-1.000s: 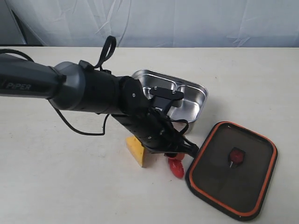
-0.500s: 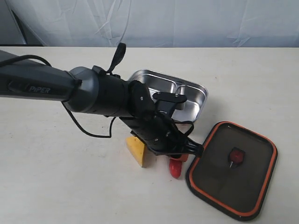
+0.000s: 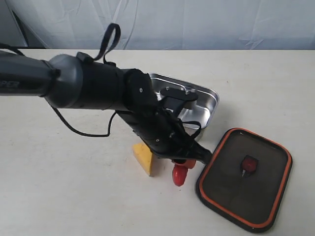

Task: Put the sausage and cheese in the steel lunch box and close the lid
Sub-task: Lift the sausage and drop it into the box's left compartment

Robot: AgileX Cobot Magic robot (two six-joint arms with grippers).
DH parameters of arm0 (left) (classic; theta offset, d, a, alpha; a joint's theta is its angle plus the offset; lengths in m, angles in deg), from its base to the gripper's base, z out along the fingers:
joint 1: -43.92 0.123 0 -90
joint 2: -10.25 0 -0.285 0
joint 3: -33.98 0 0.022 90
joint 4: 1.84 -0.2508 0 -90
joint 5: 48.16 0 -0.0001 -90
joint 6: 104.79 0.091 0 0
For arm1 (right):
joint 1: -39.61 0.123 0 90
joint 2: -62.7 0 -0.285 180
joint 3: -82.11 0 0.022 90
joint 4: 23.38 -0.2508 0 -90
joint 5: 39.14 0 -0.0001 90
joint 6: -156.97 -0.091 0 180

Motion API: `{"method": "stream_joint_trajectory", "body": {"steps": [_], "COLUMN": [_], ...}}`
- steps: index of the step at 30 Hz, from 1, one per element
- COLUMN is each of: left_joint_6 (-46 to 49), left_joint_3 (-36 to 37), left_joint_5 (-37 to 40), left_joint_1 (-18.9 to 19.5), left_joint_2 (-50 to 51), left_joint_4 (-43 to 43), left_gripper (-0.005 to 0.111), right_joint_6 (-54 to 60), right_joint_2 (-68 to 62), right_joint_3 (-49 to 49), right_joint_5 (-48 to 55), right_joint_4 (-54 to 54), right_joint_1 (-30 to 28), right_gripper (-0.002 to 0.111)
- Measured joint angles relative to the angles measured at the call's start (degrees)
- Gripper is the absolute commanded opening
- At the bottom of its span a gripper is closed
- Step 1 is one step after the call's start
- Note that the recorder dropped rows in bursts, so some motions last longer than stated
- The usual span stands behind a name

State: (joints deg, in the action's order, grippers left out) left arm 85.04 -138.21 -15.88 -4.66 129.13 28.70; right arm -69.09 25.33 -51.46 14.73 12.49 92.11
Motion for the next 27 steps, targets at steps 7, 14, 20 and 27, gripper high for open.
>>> {"method": "stream_joint_trajectory", "body": {"steps": [7, 14, 20, 27], "left_joint_6": [0.0, -3.3, 0.5, 1.2], "left_joint_3": [0.0, 0.0, -1.9, -3.9], "left_joint_5": [-1.3, -13.9, -19.5, -20.8], "left_joint_1": [0.0, 10.6, 12.8, 12.8], "left_joint_2": [-7.6, -9.7, -4.4, -1.2], "left_joint_4": [-5.1, -11.1, -11.3, -12.4], "left_gripper": [0.0, 0.0, 0.004, 0.057], "right_joint_6": [0.0, 0.0, -0.1, -0.1], "right_joint_2": [0.0, 0.0, 0.0, 0.0], "right_joint_3": [0.0, 0.4, 0.4, 0.4], "right_joint_5": [0.0, -0.1, -0.2, -0.2], "right_joint_4": [0.0, 0.0, 0.1, 0.4], "right_joint_1": [0.0, 0.0, 0.0, 0.0], "right_gripper": [0.0, 0.0, 0.0, 0.0]}}
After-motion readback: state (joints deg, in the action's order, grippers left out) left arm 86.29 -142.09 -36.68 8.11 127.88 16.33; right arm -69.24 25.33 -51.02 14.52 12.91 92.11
